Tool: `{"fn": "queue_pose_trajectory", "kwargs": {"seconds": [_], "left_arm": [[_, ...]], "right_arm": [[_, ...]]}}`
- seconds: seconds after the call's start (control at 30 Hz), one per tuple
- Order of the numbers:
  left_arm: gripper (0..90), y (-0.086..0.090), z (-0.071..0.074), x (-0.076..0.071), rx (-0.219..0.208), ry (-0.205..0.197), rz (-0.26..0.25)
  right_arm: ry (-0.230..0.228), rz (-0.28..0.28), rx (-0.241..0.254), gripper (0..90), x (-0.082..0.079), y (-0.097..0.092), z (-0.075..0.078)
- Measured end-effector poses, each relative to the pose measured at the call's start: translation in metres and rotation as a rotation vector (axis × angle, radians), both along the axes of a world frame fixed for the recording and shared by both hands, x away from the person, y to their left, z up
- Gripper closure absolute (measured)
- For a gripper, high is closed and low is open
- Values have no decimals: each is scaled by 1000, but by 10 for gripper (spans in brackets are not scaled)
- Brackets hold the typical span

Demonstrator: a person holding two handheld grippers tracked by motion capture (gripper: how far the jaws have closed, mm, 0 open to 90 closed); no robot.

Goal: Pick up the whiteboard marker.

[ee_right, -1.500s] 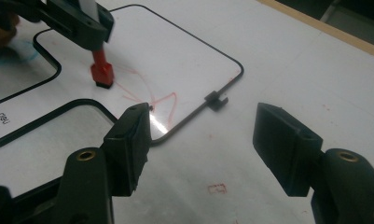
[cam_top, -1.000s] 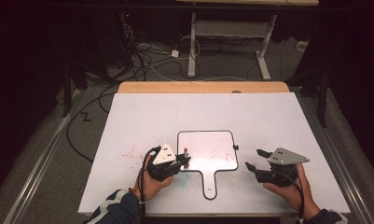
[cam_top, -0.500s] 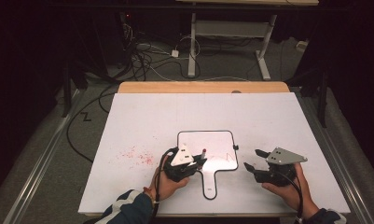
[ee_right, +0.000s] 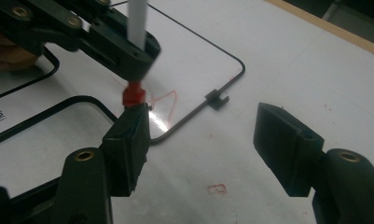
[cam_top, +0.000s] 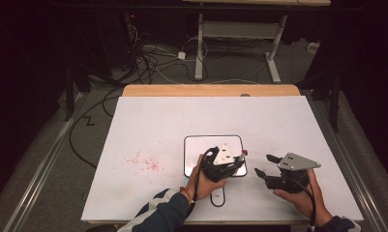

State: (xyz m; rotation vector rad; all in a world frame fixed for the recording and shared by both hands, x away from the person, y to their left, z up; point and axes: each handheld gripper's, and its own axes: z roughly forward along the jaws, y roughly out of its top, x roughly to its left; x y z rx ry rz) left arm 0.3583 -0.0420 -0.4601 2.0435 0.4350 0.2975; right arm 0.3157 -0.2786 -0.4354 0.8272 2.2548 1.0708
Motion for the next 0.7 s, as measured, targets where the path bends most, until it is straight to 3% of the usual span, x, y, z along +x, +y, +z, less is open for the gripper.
{"fn": "queue_pose_trajectory", "kwargs": {"seconds": [0.17, 0.33, 0.53, 0.7], "left_arm": [[788, -18, 1, 14, -7, 19, -10], [787, -26, 1, 17, -10, 33, -18], [788, -20, 1, 11, -25, 72, -64], [788, -16, 1, 14, -15, 48, -52]], "right_arm": [[-6, -8, 3, 369, 0, -3, 1], [-11, -16, 4, 369, 1, -6, 2], [-11, -24, 7, 368, 1, -9, 3], [-10, -24, 7, 369, 1, -7, 3]]}}
